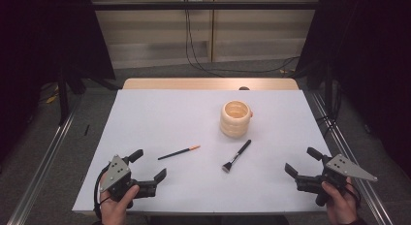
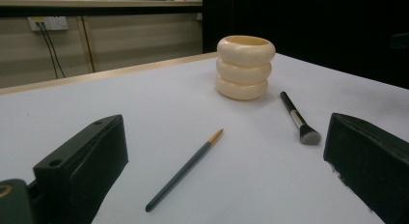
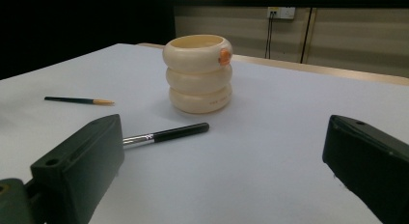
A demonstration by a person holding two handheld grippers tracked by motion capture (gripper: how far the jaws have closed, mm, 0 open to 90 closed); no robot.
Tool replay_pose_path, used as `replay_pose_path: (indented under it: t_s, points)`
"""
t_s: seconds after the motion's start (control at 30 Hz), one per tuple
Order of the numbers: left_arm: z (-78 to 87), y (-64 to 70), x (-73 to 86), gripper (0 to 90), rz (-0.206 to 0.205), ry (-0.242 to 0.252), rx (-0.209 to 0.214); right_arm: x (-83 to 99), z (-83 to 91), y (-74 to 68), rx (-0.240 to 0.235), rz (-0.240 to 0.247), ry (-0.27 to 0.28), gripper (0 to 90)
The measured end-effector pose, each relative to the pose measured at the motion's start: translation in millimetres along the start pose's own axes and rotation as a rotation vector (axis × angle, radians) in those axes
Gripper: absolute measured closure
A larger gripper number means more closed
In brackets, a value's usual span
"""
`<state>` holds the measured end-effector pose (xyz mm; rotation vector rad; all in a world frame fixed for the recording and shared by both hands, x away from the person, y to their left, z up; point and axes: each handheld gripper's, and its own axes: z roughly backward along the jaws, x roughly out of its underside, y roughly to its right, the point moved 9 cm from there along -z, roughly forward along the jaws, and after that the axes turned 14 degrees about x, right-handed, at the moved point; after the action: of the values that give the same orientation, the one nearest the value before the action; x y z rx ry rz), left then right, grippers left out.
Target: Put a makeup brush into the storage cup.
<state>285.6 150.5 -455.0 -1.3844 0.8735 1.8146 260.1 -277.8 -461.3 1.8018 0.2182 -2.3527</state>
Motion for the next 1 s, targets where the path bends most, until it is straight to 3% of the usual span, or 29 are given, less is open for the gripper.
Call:
replay_pose_path:
  t_s: [0.17,0.3,0.47,0.63,0.9,1.0]
  points:
    - [-2.2,-0.6,-3.0,1.6,0.008,-0.021,-0.017,0.0,-0.2,-1.2,-0.005,-0.002,-0.001,0.6]
    - [-5.2,1.7,-5.9,1.5,0.006,-0.025,0.004,0.8,0.5,-1.0,-0.014,-0.006,-0.007,0.6]
    - [-13.9,9.0,-7.9,1.6,0.032,-0.047,0.018,-0.6,0.0,-2.2,-0.02,-0.007,0.004,0.5]
    - [-26.2,18.0,-16.0,1.6,-0.007,-0.056,0.076,0.0,-0.3,-4.3,-0.028,-0.004,-0.003,0.4]
    - [-31.9,12.0,-24.5,1.5,-0.032,-0.07,0.079,0.2,-0.4,-4.3,-0.031,0.0,-0.002,0.4]
    - [-35.1,9.6,-27.0,1.5,-0.016,-0.066,0.086,0.1,-0.2,-4.7,-0.032,0.0,0.0,0.4]
